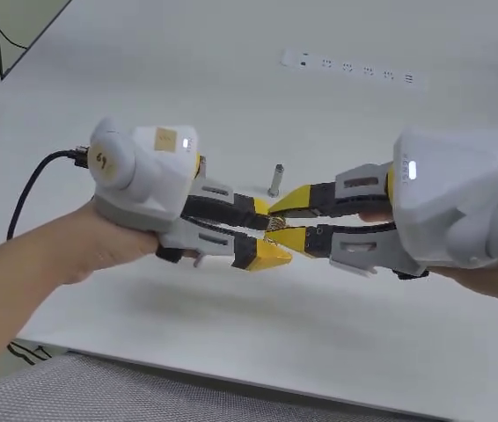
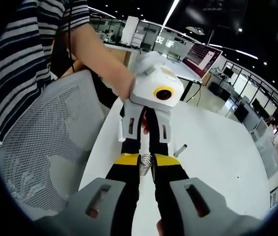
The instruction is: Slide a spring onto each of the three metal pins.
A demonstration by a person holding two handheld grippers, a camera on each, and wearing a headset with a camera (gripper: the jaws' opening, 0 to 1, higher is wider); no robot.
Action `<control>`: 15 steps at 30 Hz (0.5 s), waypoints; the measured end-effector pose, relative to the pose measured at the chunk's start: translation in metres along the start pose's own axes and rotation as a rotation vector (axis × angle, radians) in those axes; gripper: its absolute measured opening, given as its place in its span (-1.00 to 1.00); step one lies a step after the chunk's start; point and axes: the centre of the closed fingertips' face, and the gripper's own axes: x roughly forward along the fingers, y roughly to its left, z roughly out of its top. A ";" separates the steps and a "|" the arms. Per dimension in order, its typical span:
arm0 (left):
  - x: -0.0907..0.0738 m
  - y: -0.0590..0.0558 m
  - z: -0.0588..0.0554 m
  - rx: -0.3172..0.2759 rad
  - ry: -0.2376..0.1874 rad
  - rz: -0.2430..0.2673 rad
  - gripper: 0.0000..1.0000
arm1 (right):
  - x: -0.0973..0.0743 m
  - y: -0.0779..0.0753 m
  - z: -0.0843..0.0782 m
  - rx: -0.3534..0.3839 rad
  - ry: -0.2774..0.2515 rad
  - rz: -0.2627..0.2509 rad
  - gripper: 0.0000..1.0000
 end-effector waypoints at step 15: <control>-0.017 0.014 -0.008 -0.024 0.014 0.082 -0.24 | -0.006 -0.014 -0.001 0.026 -0.008 -0.060 -0.77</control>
